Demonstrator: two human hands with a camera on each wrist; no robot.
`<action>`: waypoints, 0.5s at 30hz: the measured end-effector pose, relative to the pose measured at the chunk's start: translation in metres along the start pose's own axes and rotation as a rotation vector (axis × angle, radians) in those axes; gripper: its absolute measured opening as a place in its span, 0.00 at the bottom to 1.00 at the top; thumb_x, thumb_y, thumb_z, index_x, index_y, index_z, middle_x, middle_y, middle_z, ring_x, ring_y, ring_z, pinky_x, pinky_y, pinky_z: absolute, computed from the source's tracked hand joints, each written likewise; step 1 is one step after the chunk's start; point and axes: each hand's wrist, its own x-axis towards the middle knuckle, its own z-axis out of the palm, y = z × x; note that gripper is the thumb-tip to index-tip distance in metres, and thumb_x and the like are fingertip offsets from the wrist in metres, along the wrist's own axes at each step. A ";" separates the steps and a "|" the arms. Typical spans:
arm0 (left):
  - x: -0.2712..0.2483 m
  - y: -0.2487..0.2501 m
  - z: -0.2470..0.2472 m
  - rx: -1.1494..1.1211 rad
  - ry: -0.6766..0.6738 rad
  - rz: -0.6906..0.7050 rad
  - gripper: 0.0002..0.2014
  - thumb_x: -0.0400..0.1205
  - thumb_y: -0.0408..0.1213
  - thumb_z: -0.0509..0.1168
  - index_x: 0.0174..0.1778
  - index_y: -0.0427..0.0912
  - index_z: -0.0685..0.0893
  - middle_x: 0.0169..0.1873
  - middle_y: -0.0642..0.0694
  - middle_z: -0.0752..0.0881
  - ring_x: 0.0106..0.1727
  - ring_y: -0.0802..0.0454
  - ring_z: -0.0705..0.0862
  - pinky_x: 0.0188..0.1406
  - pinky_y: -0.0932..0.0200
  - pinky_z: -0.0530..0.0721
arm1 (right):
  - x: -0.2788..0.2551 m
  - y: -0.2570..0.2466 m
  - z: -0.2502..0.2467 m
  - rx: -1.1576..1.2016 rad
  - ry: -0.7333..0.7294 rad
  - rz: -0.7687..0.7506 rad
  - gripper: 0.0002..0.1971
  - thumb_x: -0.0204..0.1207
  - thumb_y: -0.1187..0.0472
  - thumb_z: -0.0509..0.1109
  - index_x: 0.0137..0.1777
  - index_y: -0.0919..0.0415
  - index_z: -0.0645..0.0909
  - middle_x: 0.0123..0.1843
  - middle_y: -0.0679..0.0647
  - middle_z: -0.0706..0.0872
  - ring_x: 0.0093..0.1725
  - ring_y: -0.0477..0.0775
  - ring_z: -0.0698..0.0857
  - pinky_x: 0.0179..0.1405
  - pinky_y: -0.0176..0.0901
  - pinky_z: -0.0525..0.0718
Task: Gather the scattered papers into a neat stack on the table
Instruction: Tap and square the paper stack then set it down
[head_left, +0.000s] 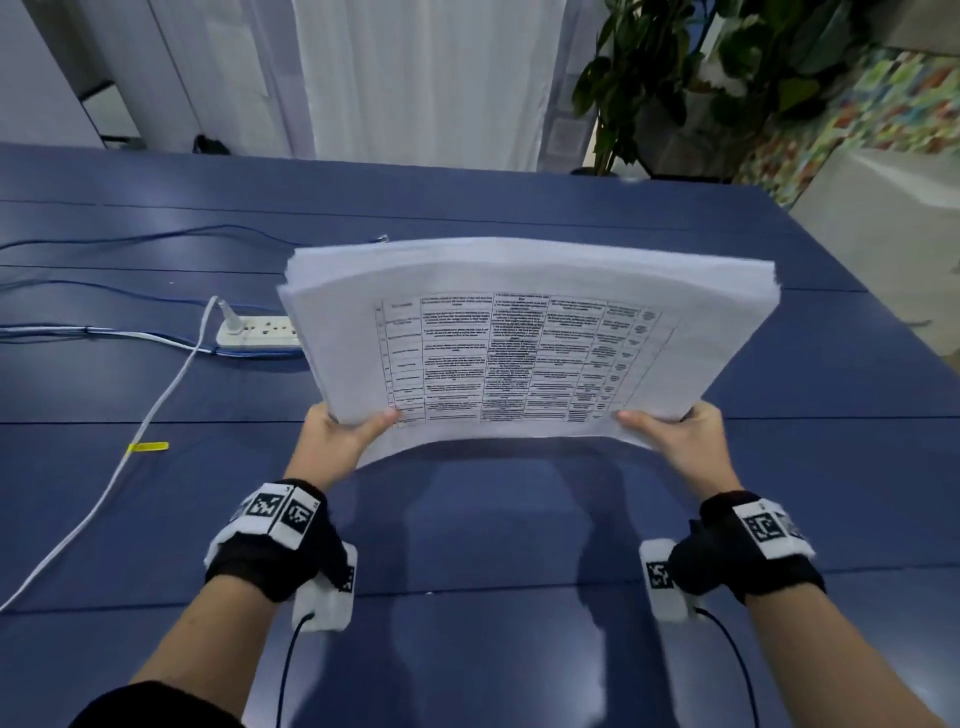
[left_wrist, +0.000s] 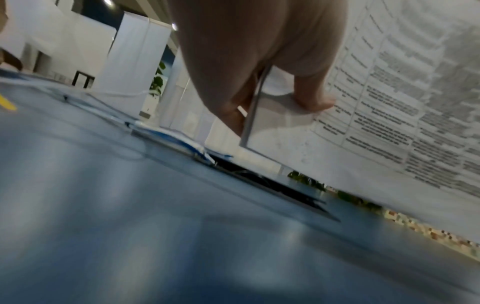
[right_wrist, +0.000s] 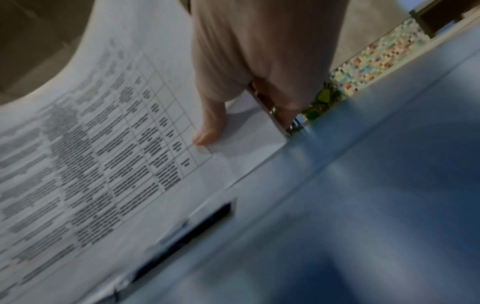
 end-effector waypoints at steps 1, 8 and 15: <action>0.000 0.007 -0.005 -0.009 -0.038 -0.007 0.10 0.75 0.24 0.70 0.46 0.44 0.85 0.33 0.66 0.90 0.39 0.70 0.88 0.44 0.74 0.85 | 0.000 -0.011 -0.004 0.010 -0.027 -0.017 0.10 0.65 0.72 0.78 0.47 0.66 0.88 0.39 0.42 0.92 0.43 0.42 0.90 0.41 0.29 0.85; 0.010 0.021 -0.024 -0.187 -0.119 -0.203 0.10 0.76 0.25 0.66 0.53 0.37 0.84 0.40 0.53 0.92 0.39 0.55 0.91 0.42 0.62 0.89 | -0.002 -0.032 -0.009 0.045 -0.293 0.097 0.21 0.63 0.52 0.80 0.55 0.55 0.83 0.47 0.42 0.92 0.46 0.37 0.89 0.44 0.28 0.86; -0.005 -0.021 -0.021 -0.029 -0.148 -0.428 0.11 0.77 0.24 0.67 0.55 0.33 0.82 0.37 0.47 0.91 0.26 0.58 0.88 0.22 0.65 0.85 | -0.025 0.016 0.007 0.081 -0.370 0.419 0.14 0.75 0.61 0.71 0.59 0.61 0.76 0.43 0.65 0.91 0.21 0.62 0.83 0.13 0.40 0.78</action>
